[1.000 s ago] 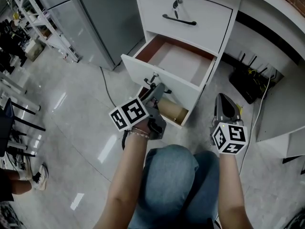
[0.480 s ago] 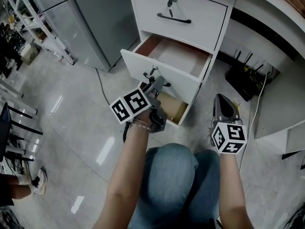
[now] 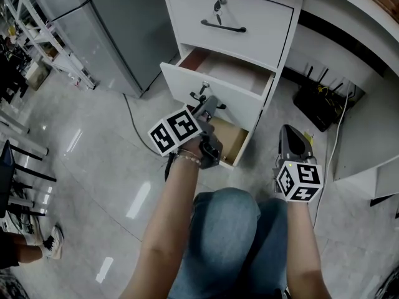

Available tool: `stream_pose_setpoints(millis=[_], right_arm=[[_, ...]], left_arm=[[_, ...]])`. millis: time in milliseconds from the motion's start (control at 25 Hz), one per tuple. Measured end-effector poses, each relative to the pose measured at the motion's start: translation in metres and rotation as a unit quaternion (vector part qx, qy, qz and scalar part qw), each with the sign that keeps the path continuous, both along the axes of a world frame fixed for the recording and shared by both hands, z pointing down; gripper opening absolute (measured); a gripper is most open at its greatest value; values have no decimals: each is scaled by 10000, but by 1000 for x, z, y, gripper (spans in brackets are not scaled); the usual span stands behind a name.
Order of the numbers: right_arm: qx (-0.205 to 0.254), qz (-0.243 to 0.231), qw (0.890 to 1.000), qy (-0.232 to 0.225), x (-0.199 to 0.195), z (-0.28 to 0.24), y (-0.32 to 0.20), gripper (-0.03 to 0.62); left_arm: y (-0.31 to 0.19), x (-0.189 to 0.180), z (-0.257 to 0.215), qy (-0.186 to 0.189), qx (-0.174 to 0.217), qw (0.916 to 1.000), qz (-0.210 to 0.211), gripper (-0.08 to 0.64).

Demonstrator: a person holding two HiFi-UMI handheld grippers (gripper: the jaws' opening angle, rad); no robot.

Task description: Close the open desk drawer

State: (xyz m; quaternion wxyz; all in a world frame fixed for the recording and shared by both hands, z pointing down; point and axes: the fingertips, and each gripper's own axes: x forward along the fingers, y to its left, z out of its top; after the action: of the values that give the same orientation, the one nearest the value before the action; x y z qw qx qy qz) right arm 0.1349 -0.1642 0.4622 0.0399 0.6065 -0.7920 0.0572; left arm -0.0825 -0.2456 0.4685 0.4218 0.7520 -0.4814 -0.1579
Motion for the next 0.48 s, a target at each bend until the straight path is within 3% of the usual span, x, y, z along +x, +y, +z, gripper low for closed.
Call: stream_pose_setpoints(millis=[480], right_arm=[[-25, 59, 10000, 69, 6, 4, -9, -1]], left_arm=[[-26, 14, 0, 25, -53, 10000, 48, 156]])
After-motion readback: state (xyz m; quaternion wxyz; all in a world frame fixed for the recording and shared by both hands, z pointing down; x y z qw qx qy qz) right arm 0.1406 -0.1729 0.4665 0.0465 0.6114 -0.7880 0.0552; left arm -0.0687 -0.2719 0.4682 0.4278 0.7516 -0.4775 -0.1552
